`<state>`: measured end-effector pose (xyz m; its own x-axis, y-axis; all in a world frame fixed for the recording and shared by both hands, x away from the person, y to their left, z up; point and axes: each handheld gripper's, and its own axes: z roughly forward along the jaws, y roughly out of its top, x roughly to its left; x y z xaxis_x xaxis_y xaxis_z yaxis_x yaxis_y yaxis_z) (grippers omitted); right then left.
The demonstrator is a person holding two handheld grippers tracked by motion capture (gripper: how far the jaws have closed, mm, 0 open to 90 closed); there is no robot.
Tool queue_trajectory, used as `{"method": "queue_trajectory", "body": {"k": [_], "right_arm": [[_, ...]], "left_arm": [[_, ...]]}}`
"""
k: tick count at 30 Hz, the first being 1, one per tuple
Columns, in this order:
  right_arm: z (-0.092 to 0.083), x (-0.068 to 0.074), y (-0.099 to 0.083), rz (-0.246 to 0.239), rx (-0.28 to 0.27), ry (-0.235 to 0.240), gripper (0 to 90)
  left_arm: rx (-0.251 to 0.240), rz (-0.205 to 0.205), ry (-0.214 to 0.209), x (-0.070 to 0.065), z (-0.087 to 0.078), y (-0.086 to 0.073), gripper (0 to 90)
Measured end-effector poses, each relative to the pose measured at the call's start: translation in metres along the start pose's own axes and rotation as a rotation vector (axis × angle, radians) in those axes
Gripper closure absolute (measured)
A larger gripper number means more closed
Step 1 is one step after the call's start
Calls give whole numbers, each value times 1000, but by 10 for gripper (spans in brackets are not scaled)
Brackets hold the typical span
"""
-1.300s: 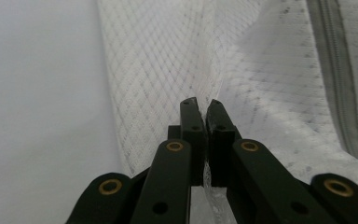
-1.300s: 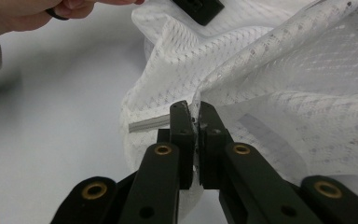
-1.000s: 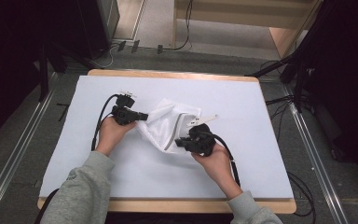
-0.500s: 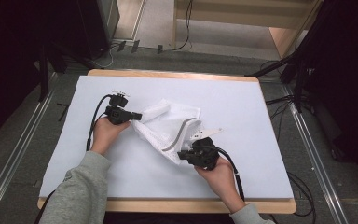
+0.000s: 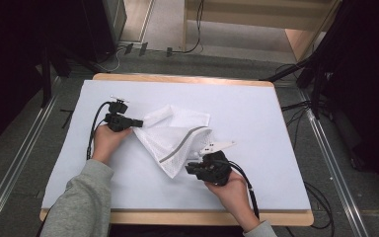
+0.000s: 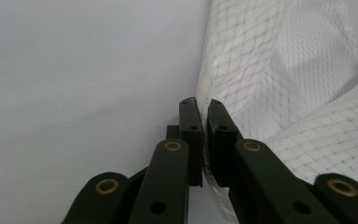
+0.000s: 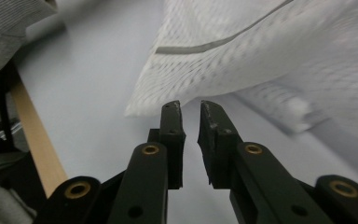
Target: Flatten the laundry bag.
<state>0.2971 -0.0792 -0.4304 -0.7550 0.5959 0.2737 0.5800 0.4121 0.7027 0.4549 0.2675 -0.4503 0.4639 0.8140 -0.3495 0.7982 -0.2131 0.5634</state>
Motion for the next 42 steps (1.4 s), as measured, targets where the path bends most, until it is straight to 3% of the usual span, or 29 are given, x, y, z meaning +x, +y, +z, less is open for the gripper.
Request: {"method": "queue_trajectory", "body": {"k": [7, 9, 10, 13, 14, 21, 32, 34, 38, 40, 42], "right_arm": [[-19, -27, 1, 19, -49, -79, 710], [-21, -31, 2, 24, -52, -90, 697], [-24, -41, 2, 33, -62, -113, 661], [-26, -51, 3, 45, -70, -134, 636], [-26, -61, 3, 55, -70, -153, 612], [-22, -85, 11, 65, -80, -184, 535], [1, -123, 33, 55, -53, -186, 414], [7, -129, 36, 88, -21, -171, 415], [15, -133, 38, 89, -6, -158, 462], [22, -133, 39, 90, -1, -131, 653], [23, -131, 40, 91, 6, -131, 705]], "left_arm": [[-16, 20, 0, -6, -17, 0, 636], [-32, 30, 0, -7, -26, -1, 614], [-42, 30, -1, -8, -30, -2, 584], [-58, 33, -5, -11, -40, -5, 561], [-64, 35, -7, -14, -45, -8, 540], [-56, 51, -4, -22, -53, -17, 518], [-64, 42, 3, -25, -62, -34, 470], [-66, 41, 5, -26, -62, -37, 464], [-62, 47, 9, -25, -62, -41, 454], [-64, 41, 12, -24, -62, -43, 451], [-59, 35, 13, -22, -63, -44, 450]]}}
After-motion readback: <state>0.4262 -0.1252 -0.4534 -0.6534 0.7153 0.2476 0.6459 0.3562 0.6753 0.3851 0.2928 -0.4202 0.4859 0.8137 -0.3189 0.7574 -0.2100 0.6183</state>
